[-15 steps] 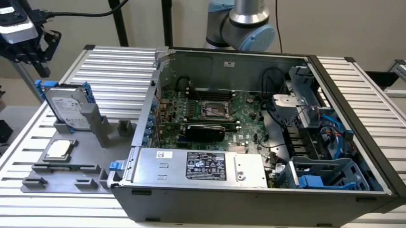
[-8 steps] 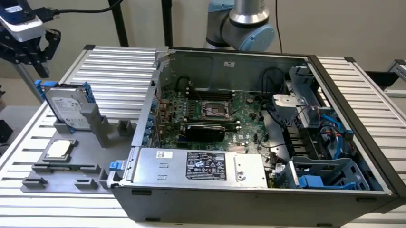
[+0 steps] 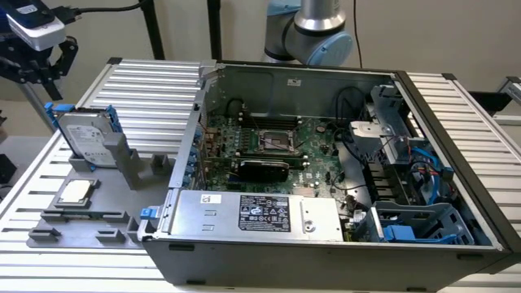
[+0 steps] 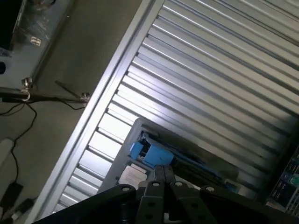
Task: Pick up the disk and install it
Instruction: 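Pick up the disk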
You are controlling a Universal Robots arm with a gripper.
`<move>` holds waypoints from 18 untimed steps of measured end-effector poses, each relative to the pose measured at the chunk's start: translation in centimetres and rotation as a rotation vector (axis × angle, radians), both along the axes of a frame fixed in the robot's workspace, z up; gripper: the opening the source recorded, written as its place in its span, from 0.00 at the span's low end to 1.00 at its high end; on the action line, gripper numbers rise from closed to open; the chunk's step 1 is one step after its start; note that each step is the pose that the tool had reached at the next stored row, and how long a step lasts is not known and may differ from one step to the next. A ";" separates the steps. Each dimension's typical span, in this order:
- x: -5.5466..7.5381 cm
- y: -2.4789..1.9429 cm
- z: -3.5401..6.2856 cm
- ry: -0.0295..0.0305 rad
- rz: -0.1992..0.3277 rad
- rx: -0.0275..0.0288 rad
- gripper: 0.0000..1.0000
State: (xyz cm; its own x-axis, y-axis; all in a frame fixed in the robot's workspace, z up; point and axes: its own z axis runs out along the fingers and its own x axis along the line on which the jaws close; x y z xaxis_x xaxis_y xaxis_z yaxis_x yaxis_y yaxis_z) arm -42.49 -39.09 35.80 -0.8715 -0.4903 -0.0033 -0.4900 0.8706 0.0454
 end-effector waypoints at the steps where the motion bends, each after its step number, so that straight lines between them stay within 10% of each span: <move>1: 0.0 0.00 0.00 0.0000 0.018 0.0000 0.00; 18: 0.0 0.00 -0.18 0.0001 0.327 -0.0009 0.00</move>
State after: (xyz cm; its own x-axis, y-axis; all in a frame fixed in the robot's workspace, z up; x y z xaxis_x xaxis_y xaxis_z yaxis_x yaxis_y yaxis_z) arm -42.49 -39.09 35.62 -0.6675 -0.7446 -0.0027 -0.7439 0.6668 0.0448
